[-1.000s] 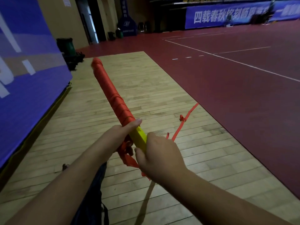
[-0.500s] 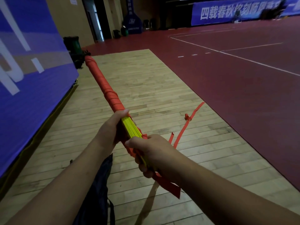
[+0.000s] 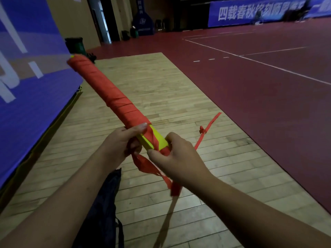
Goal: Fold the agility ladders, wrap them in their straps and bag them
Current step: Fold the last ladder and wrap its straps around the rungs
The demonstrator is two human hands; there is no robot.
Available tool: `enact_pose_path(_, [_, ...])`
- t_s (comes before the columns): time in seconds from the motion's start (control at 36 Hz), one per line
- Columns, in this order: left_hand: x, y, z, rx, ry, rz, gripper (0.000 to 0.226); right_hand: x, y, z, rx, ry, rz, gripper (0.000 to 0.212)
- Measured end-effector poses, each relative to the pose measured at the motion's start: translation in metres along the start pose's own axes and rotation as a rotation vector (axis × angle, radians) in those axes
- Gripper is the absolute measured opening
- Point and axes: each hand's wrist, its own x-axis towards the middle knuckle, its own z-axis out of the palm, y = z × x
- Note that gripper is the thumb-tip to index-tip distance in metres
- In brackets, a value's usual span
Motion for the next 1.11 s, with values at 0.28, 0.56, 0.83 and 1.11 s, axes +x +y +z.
enact_pose_path(0.28, [-0.014,0.007,-0.005,-0.098,-0.307,0.000,0.046,-0.004,-0.008,-0.007,1.018,-0.837,0.360,0.011])
enact_pose_path(0.56, [-0.006,0.004,-0.003,0.258,-0.163,-0.248,0.066,0.000,-0.013,-0.016,0.313,-0.300,0.238,0.016])
enact_pose_path(0.83, [0.004,-0.009,0.023,0.248,0.067,-0.095,0.040,-0.005,0.000,0.017,-0.118,0.027,0.104,0.037])
enact_pose_path(1.11, [-0.011,0.002,0.014,-0.089,-0.225,-0.115,0.031,0.001,0.004,-0.010,1.464,-0.756,0.643,0.030])
